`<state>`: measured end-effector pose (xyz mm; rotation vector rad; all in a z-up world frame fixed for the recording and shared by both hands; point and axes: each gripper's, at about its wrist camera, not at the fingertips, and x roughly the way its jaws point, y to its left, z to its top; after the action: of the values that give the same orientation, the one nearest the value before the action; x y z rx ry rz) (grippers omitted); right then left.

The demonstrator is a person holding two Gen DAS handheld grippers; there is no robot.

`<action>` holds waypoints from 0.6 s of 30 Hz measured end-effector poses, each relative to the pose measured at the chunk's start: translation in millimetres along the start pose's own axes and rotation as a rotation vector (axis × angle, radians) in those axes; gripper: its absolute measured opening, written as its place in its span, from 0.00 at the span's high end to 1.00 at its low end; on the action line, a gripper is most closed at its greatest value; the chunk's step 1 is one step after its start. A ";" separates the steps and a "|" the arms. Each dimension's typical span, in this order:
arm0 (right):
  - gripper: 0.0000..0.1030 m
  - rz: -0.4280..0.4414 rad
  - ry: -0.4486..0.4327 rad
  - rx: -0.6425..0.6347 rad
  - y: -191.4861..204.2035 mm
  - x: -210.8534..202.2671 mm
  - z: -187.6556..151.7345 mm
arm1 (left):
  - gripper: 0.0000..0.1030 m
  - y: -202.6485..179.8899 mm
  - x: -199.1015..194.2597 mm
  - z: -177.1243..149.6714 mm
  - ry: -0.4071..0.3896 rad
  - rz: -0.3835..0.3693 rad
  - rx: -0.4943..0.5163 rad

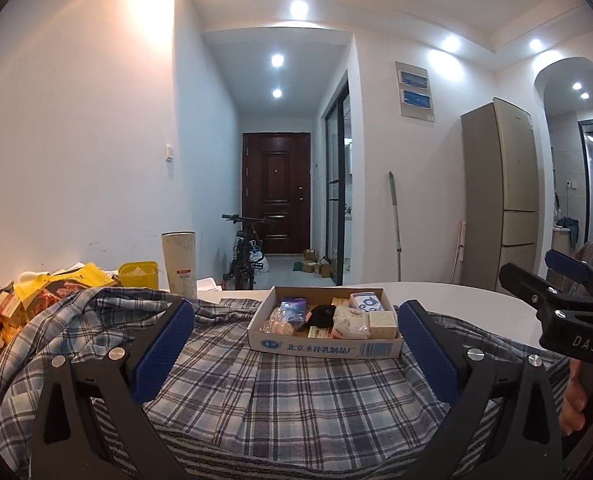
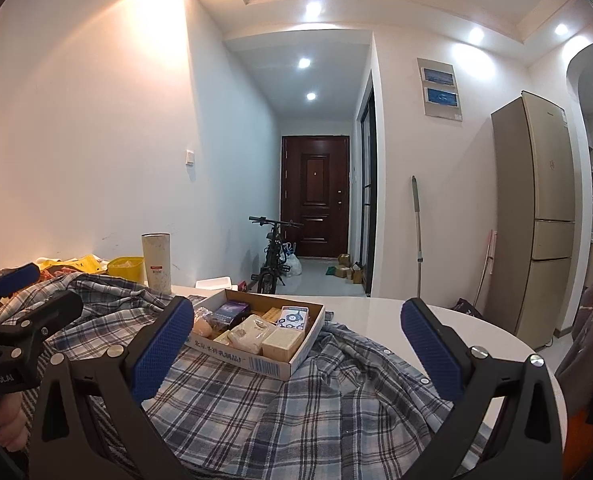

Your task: Organize objects

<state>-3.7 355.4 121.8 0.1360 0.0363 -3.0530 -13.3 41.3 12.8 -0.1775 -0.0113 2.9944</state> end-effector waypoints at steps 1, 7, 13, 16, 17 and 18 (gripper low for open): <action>0.00 0.001 0.002 0.001 -1.1 2.5 -2.6 | 0.00 1.5 1.3 -1.8 0.000 0.001 -0.006; 0.00 -0.035 0.029 0.007 -5.0 15.0 -17.5 | 0.00 4.3 0.0 -8.5 -0.016 -0.012 -0.018; 0.00 0.019 0.057 -0.010 0.6 20.3 -22.9 | 0.00 -5.4 -5.9 -9.9 -0.046 0.011 0.034; 0.00 0.032 0.097 0.006 -2.4 29.0 -25.4 | 0.00 -5.2 -5.1 -10.6 -0.042 0.006 0.034; 0.00 0.039 0.103 0.017 -4.3 30.2 -26.3 | 0.00 -4.1 -5.0 -10.7 -0.042 0.005 0.029; 0.00 0.046 0.105 0.031 -6.9 30.3 -26.9 | 0.00 -2.4 -4.9 -10.8 -0.041 0.002 0.021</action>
<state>-32.0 360.5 92.4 0.2944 -0.0078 -2.9988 -6.9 43.0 2.6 -0.1135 0.0156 2.9984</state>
